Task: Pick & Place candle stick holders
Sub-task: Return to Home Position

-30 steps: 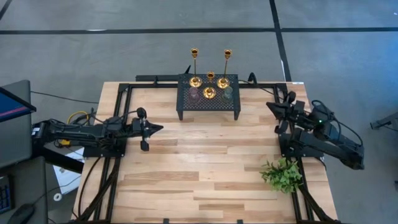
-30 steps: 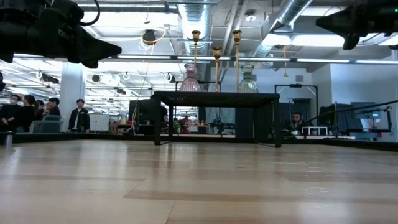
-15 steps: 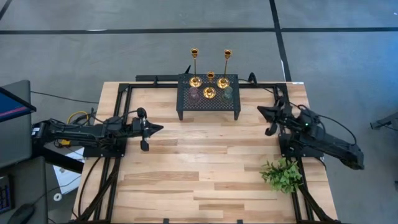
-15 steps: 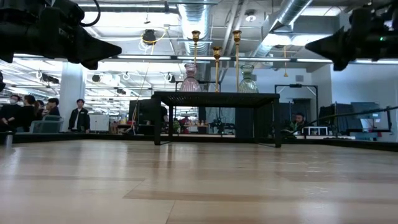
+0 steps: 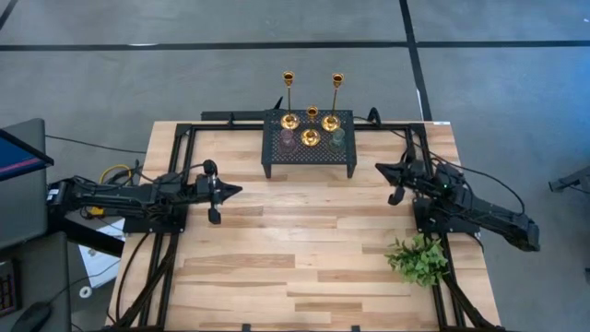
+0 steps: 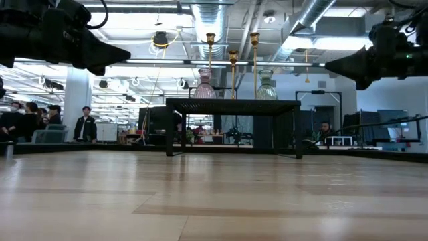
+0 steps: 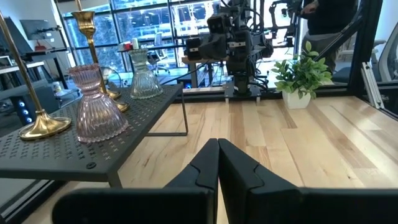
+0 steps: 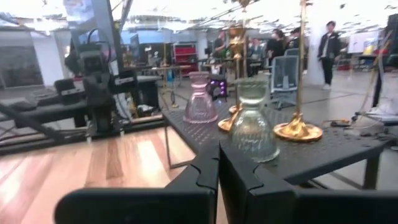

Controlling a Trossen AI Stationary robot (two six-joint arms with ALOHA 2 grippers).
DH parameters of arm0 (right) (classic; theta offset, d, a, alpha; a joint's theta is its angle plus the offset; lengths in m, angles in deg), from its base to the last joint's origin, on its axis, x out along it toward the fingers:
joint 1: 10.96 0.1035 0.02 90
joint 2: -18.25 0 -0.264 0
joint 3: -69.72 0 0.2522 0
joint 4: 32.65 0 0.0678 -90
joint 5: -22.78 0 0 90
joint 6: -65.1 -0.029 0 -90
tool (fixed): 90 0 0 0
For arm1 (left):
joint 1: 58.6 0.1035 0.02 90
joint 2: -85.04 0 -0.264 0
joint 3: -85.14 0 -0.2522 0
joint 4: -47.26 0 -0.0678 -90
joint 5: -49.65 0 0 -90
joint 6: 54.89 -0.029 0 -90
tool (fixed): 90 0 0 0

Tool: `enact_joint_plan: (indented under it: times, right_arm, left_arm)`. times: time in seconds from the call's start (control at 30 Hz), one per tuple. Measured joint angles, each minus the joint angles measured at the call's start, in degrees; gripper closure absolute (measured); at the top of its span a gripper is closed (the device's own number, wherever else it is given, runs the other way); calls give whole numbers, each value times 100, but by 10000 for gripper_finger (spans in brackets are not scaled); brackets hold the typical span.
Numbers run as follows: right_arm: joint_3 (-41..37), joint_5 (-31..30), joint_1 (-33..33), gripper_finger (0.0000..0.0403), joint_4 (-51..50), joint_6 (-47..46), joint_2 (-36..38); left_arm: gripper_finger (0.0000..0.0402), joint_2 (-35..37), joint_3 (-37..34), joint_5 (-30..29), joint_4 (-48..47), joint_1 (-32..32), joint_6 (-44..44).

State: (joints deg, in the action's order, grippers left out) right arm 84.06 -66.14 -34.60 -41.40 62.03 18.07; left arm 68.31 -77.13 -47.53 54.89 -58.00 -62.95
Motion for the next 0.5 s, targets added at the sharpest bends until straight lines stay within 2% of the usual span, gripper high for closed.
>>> enact_joint_plan:
  times: [0.17, 0.5]
  right_arm:
    - [0, 239, 4, 403, -278, 0, 0]
    - [0, 189, -2, 403, -433, 89, -13]
  left_arm:
    - [394, 0, 0, 0, 0, 0, 0]
    - [394, 0, 0, -4, 2, 0, 0]
